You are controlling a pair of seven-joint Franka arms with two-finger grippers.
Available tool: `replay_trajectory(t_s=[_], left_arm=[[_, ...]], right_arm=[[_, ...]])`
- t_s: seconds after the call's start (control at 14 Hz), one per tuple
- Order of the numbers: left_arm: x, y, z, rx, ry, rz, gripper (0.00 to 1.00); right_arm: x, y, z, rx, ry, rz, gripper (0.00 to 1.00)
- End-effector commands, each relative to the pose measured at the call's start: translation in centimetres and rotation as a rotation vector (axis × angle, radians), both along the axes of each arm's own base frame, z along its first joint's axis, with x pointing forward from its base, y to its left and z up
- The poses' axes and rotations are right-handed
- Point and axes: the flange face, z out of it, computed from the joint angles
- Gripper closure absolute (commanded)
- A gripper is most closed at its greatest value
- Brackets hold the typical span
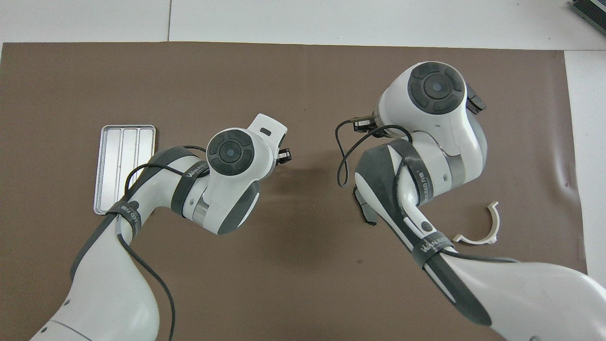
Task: Place bearing gear from tray to pile
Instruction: 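Carry the bearing to the pile while the left gripper carries the third mid-table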
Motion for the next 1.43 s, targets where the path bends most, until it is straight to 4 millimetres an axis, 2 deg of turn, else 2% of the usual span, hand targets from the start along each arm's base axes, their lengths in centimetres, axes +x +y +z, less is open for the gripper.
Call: replay_trajectory(t_s=[0.0,0.14,0.21,0.43,0.57,0.64,0.71,0.86,0.93,1.0,1.07,1.21,1.29,1.36], left_arm=[[-0.6,-2.2,-1.0,0.013,0.029,-0.006,0.79],[-0.8,-2.5,-1.0,0.013,0.031,-0.01,0.75],[-1.0,-2.7,-1.0,0.013,0.031,-0.015,0.64],[-0.9,-2.8,-0.7,0.013,0.027,-0.018,0.44],[-0.2,-2.5,0.0,0.028,0.041,-0.015,0.37],[0.4,-2.3,0.7,0.04,0.051,-0.015,0.37],[1.2,-1.6,1.3,0.055,0.065,-0.006,0.37],[3.2,1.4,3.0,0.068,0.081,0.009,0.37],[4.0,3.5,4.1,0.072,0.09,-0.011,0.37],[4.6,6.4,6.0,0.081,0.109,-0.052,0.37],[5.3,9.9,7.4,0.092,0.128,-0.096,0.37],[6.4,15.7,9.3,0.104,0.156,-0.17,0.37],[7.0,18.6,9.6,0.107,0.168,-0.212,0.37],[7.4,21.2,10.1,0.107,0.172,-0.242,0.37]], right_arm=[[-0.9,-5.3,-1.7,0.005,0.056,0.043,1.0],[-1.5,-10.2,-3.5,-0.005,0.084,0.064,1.0],[-1.8,-11.6,-4.0,-0.008,0.09,0.079,1.0],[-3.1,-14.8,-5.6,-0.01,0.116,0.077,1.0],[-4.3,-16.8,-7.8,-0.005,0.092,0.087,1.0],[-5.0,-17.0,-8.6,0.006,0.098,0.08,1.0],[-5.4,-17.0,-9.0,0.026,0.109,0.07,1.0],[-6.7,-17.0,-9.8,0.057,0.128,0.056,1.0],[-7.0,-17.1,-10.1,0.057,0.127,0.058,1.0],[-7.3,-17.1,-10.6,0.058,0.136,0.059,0.96],[-7.4,-17.1,-10.8,0.059,0.139,0.058,0.85],[-7.7,-17.0,-11.2,0.06,0.133,0.057,0.54],[-7.8,-17.0,-11.4,0.06,0.133,0.051,0.1],[-7.8,-16.8,-11.3,0.059,0.132,0.053,0.0]])
